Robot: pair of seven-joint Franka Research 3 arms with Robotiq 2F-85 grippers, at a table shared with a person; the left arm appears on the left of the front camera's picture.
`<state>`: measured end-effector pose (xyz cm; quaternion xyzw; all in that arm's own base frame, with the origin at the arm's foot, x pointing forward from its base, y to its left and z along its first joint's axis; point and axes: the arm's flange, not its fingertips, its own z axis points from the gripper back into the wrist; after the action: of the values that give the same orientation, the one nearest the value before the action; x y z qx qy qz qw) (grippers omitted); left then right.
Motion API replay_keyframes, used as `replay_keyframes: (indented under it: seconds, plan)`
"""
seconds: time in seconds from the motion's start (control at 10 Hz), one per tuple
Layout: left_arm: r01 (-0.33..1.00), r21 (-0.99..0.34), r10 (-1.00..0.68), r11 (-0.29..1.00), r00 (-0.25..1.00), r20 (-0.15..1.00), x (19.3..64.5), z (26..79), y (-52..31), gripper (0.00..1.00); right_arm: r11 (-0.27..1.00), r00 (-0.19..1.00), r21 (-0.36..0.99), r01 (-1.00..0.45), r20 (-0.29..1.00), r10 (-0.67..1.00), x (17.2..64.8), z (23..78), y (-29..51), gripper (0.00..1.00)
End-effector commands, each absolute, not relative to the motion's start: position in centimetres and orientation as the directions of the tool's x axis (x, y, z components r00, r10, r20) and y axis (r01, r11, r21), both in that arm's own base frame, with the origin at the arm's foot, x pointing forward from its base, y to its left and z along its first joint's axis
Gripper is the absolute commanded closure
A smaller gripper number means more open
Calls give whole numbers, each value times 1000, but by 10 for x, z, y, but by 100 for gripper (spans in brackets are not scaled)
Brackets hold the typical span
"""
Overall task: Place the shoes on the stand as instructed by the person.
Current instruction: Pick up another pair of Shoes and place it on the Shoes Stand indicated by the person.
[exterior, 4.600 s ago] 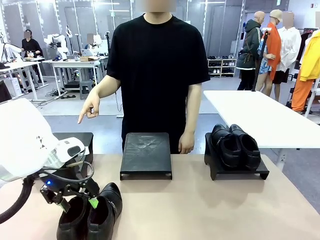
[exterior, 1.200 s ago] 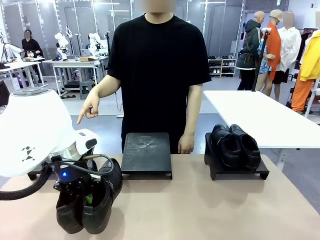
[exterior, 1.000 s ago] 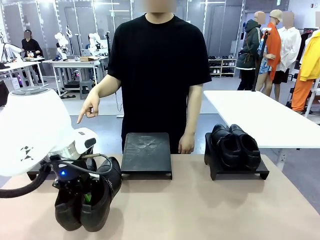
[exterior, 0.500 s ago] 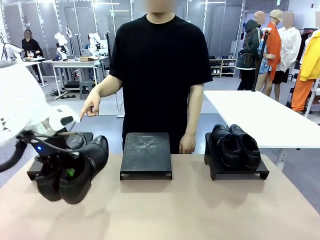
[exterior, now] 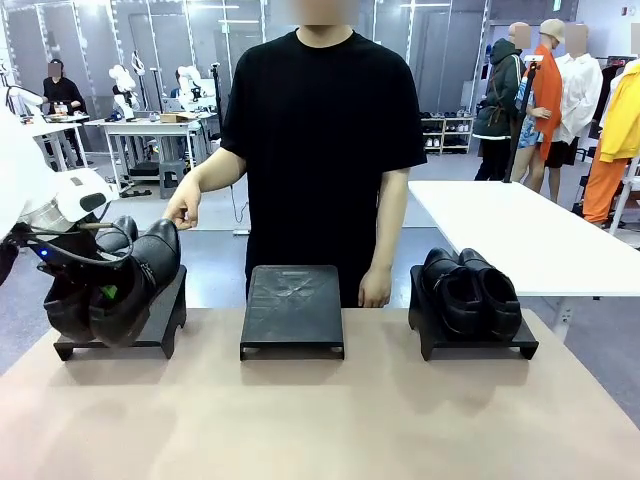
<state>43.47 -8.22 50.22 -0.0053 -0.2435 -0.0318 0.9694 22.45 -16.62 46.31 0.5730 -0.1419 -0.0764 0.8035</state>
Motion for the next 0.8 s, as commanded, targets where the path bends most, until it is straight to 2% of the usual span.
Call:
replay_keyframes:
  seconds: [0.0,0.3,0.7]
  plan:
    - [83,21,-82,996,865,495,470,499,-78,90,332,946,941,-61,160,-280,224,463,-167,0]
    - [54,88,-93,995,837,540,509,483,-60,90,332,946,941,-61,160,-280,224,463,-167,0]
    - [44,104,-88,994,877,471,557,473,-42,90,332,946,941,-61,160,-280,224,463,-167,0]
